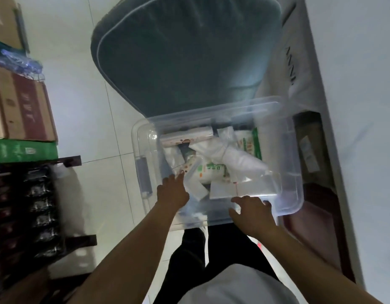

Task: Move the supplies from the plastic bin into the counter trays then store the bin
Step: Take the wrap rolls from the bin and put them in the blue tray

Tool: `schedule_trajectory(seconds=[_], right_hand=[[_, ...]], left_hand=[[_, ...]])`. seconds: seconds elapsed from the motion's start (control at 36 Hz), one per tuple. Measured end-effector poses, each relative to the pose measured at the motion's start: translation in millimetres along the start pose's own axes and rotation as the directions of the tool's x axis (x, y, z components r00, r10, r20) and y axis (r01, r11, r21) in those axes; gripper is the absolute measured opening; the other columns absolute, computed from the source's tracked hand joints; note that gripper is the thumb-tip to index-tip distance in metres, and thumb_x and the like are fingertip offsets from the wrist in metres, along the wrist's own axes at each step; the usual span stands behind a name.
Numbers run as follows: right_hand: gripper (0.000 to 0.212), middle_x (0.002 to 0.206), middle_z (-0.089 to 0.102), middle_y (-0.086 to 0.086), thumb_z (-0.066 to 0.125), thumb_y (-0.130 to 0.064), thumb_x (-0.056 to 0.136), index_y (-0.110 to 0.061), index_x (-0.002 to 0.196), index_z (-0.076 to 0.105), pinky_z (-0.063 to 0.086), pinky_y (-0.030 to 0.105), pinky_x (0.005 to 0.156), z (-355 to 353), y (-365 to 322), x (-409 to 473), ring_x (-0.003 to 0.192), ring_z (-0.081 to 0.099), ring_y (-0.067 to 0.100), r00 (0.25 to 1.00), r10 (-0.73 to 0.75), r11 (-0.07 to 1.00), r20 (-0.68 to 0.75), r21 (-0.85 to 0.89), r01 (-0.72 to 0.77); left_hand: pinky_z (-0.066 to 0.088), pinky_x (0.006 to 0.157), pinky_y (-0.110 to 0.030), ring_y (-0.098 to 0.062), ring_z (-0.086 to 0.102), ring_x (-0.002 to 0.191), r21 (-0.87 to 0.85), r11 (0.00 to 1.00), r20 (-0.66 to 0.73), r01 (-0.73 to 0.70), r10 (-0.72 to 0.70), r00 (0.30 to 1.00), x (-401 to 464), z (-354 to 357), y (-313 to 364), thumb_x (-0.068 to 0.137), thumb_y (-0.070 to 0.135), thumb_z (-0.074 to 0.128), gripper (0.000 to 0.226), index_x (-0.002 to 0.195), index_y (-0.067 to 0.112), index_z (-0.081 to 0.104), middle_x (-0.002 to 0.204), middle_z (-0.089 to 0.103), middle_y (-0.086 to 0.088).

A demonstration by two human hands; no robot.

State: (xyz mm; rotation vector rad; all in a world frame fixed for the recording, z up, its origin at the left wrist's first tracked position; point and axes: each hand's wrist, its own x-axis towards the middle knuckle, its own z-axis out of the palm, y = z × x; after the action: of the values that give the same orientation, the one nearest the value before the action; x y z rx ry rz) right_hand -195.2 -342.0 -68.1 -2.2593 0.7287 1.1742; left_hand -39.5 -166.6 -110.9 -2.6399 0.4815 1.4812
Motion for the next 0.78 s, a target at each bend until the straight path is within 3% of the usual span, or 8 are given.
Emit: schedule_trajectory(seconds=[0.08, 0.17, 0.25, 0.42, 0.56, 0.67, 0.78], right_hand=[[0.037, 0.119, 0.066, -0.006, 0.042, -0.048, 0.09, -0.037, 0.118, 0.064, 0.034, 0.043, 0.101, 12, 11, -5, 0.114, 0.057, 0.021, 1.0, -0.021, 0.999, 0.015, -0.028, 0.021], [0.037, 0.12, 0.066, -0.009, 0.042, -0.048, 0.09, -0.036, 0.114, 0.067, 0.03, 0.046, 0.106, 19, 20, -10, 0.115, 0.056, 0.017, 1.0, -0.028, 1.0, 0.004, -0.012, 0.028], [0.039, 0.122, 0.066, -0.009, 0.042, -0.051, 0.09, -0.035, 0.115, 0.066, 0.028, 0.047, 0.107, 20, 25, -15, 0.119, 0.054, 0.015, 0.999, -0.05, 0.999, -0.008, -0.009, 0.05], [0.041, 0.133, 0.06, -0.015, 0.043, -0.052, 0.09, -0.039, 0.124, 0.062, 0.027, 0.046, 0.112, 13, 23, -15, 0.126, 0.05, 0.011, 0.999, -0.032, 0.999, 0.042, 0.013, 0.032], [0.04, 0.131, 0.062, -0.011, 0.045, -0.052, 0.09, -0.039, 0.124, 0.062, 0.035, 0.04, 0.103, 0, 17, -11, 0.121, 0.055, 0.017, 0.996, -0.001, 1.0, 0.094, 0.002, 0.001], [0.04, 0.129, 0.064, -0.005, 0.057, -0.05, 0.088, -0.032, 0.124, 0.064, 0.044, 0.029, 0.095, -17, 10, 6, 0.115, 0.06, 0.018, 0.988, 0.018, 0.963, 0.156, 0.261, -0.058], [0.032, 0.12, 0.068, 0.006, 0.068, -0.034, 0.087, -0.015, 0.113, 0.069, 0.048, 0.03, 0.087, -38, -10, 48, 0.1, 0.063, 0.018, 0.991, 0.005, 0.771, 0.137, 0.63, -0.091]], left_hand=[[0.046, 0.101, -0.047, -0.035, 0.05, 0.125, -0.121, 0.99, 0.039, 0.07, -0.065, 0.997, 27, -1, 6, 0.09, 0.029, 0.059, 0.065, 0.15, 0.02, 0.035, 0.136, 0.049, -0.015], [0.049, 0.099, -0.045, -0.034, 0.057, 0.12, -0.201, 0.974, 0.034, 0.108, -0.104, 0.994, 47, -4, 6, 0.088, 0.027, 0.063, 0.059, 0.142, 0.017, 0.042, 0.129, 0.057, -0.013], [0.051, 0.097, -0.044, -0.03, 0.059, 0.116, -0.151, 0.981, 0.071, 0.124, -0.114, 0.991, 53, -3, 2, 0.086, 0.025, 0.067, 0.052, 0.133, 0.017, 0.046, 0.123, 0.06, -0.009], [0.05, 0.098, -0.042, -0.027, 0.06, 0.117, -0.048, 0.996, 0.062, 0.074, -0.071, 0.996, 52, -1, -7, 0.089, 0.026, 0.066, 0.051, 0.136, 0.018, 0.046, 0.126, 0.061, -0.007], [0.051, 0.095, -0.038, -0.026, 0.062, 0.114, -0.06, 0.996, 0.047, 0.07, -0.067, 0.997, 44, -6, -8, 0.086, 0.032, 0.071, 0.053, 0.133, 0.016, 0.05, 0.124, 0.063, -0.006], [0.048, 0.094, -0.035, -0.029, 0.06, 0.117, -0.33, 0.936, 0.079, 0.119, -0.098, 0.992, 16, -18, -11, 0.08, 0.031, 0.077, 0.067, 0.138, 0.017, 0.047, 0.131, 0.061, -0.009], [0.051, 0.092, -0.037, -0.027, 0.063, 0.109, -0.669, 0.736, 0.047, 0.106, -0.1, 0.994, -34, -29, -15, 0.077, 0.024, 0.082, 0.069, 0.138, 0.022, 0.049, 0.128, 0.064, -0.01]])
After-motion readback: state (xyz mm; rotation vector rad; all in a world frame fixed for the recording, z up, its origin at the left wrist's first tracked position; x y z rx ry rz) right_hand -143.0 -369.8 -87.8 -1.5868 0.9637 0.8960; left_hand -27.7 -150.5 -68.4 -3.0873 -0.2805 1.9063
